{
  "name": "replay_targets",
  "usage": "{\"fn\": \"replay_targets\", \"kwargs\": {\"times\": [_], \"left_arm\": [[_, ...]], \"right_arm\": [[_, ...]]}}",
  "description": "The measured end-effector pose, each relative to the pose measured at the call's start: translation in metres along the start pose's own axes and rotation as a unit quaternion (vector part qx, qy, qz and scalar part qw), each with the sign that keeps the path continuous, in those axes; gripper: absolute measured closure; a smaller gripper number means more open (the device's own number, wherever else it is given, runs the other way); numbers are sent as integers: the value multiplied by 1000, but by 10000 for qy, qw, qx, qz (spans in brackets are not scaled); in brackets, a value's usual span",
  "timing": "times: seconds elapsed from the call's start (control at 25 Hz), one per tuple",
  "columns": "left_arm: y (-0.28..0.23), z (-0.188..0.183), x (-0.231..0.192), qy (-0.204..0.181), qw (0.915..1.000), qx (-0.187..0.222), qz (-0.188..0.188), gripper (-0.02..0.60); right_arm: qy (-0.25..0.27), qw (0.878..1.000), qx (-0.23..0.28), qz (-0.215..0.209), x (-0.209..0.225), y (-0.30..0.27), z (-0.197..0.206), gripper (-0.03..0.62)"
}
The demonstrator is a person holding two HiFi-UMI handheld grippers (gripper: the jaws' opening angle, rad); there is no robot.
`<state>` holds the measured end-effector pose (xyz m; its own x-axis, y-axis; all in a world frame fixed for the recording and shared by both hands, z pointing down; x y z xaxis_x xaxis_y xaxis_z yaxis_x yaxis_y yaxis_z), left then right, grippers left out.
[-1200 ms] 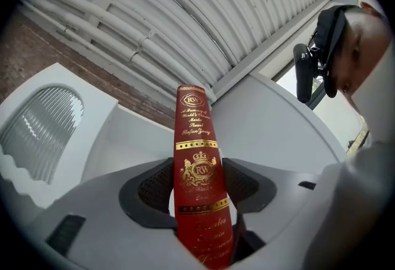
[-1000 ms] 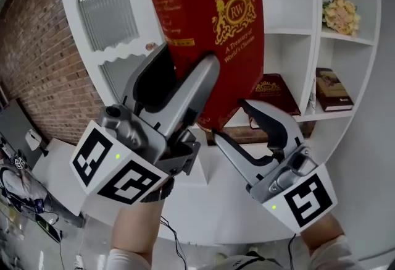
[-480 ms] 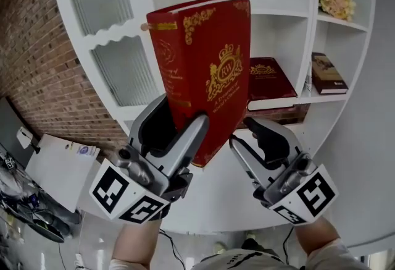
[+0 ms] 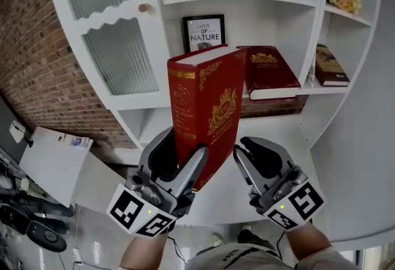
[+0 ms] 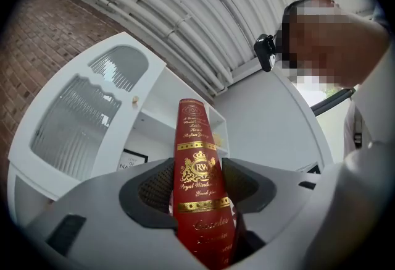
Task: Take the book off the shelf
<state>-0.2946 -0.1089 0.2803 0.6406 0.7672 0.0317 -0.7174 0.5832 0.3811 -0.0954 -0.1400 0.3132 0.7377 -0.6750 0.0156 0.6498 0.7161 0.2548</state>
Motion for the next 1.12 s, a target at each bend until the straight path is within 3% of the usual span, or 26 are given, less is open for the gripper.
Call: {"fn": "replay_targets", "kwargs": {"times": [0.56,1.12], "left_arm": [[25,63,7,157,9982,-470,-340,331],[20,68,9,106,9983,-503,-276,331]], "right_arm": [[-337,9979,-430,338,3,2,55,540],[-147,9969,-469,607,15,-5,55,576]]}}
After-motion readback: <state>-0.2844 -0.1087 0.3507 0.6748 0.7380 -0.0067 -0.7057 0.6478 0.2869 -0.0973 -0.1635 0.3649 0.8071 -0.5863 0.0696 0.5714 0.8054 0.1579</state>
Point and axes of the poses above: the fingertips, and each gripper's own axes: y backward along the fingers, x to its right, z out of its underside, the point moved 8 cm from there along y, backward along the fingers, and after that the axes turned 14 degrees about z, right-handed, at the moved point
